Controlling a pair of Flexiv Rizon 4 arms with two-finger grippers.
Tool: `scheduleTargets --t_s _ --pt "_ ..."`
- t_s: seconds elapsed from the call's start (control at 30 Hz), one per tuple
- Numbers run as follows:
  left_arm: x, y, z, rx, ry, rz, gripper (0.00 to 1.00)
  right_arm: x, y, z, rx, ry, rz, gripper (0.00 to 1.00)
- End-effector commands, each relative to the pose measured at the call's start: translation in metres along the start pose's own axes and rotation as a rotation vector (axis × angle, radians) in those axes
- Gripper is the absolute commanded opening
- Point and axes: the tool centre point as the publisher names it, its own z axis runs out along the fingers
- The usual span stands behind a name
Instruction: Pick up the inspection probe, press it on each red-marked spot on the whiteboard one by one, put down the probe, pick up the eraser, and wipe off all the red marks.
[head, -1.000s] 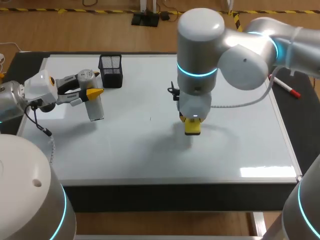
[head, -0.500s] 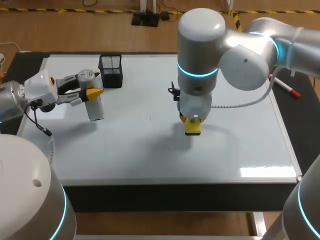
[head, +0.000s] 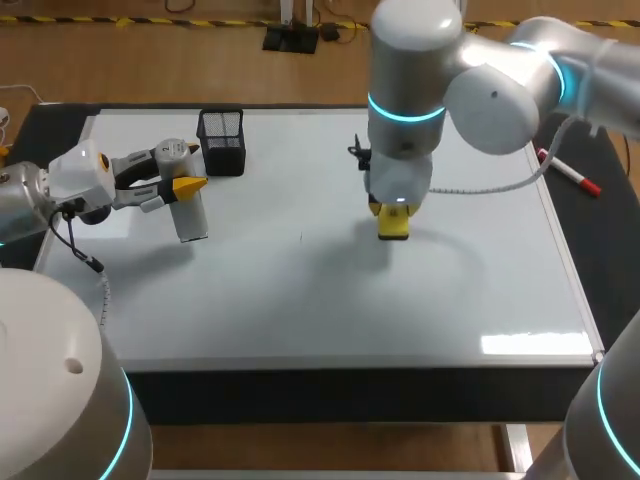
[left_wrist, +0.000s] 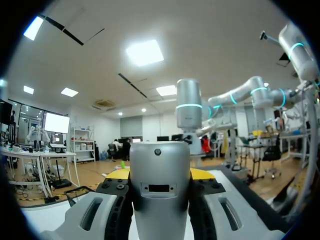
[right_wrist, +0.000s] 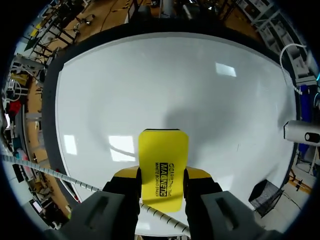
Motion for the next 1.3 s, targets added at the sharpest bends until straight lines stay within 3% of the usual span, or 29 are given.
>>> scheduleTargets --t_s 0.03,0.3,0.8,1.3 --pt "0.0 -0.002 0.0 -0.003 0.001 -0.001 0.0 0.0 -0.034 0.01 -0.034 0.017 -0.001 0.0" --pt "0.0 -0.002 0.0 -0.003 0.001 -0.001 0.0 0.001 -0.076 0.017 -0.027 0.017 -0.006 0.0" --pt "0.0 -0.002 0.0 -0.003 0.001 -0.001 0.0 0.002 -0.131 0.034 -0.005 0.015 -0.006 0.0" --pt "0.0 -0.002 0.0 -0.003 0.001 -0.001 0.0 0.008 -0.149 0.046 -0.01 0.001 -0.015 0.0"
